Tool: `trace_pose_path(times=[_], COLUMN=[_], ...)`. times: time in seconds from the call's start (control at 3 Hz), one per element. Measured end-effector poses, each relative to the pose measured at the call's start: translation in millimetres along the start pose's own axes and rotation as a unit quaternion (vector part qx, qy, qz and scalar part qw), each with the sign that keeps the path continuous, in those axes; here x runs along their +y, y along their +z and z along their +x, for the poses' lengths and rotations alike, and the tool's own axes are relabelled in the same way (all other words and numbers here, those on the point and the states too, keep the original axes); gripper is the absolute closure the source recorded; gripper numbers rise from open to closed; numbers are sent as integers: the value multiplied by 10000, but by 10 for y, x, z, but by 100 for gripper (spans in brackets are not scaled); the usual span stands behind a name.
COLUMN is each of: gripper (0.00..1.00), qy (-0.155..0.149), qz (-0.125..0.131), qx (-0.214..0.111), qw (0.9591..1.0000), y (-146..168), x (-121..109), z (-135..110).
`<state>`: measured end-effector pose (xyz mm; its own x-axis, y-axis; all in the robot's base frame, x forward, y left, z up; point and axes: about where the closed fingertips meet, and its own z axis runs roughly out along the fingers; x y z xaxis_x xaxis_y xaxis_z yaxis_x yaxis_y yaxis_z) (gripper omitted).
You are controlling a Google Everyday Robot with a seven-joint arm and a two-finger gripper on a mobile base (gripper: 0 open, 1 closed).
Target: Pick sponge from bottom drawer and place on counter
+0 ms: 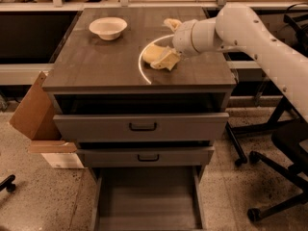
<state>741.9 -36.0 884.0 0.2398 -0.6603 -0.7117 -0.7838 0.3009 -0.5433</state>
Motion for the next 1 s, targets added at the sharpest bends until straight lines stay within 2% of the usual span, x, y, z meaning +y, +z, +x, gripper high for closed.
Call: trace_pose_path(times=[0.33, 0.67, 1.0], gripper=[0, 0, 0], qy=[6, -20, -41], qz=[-42, 8, 132], qx=[14, -29, -117], qw=[10000, 10000, 9998], y=[21, -153, -466], x=[-9, -51, -71], z=[22, 27, 78])
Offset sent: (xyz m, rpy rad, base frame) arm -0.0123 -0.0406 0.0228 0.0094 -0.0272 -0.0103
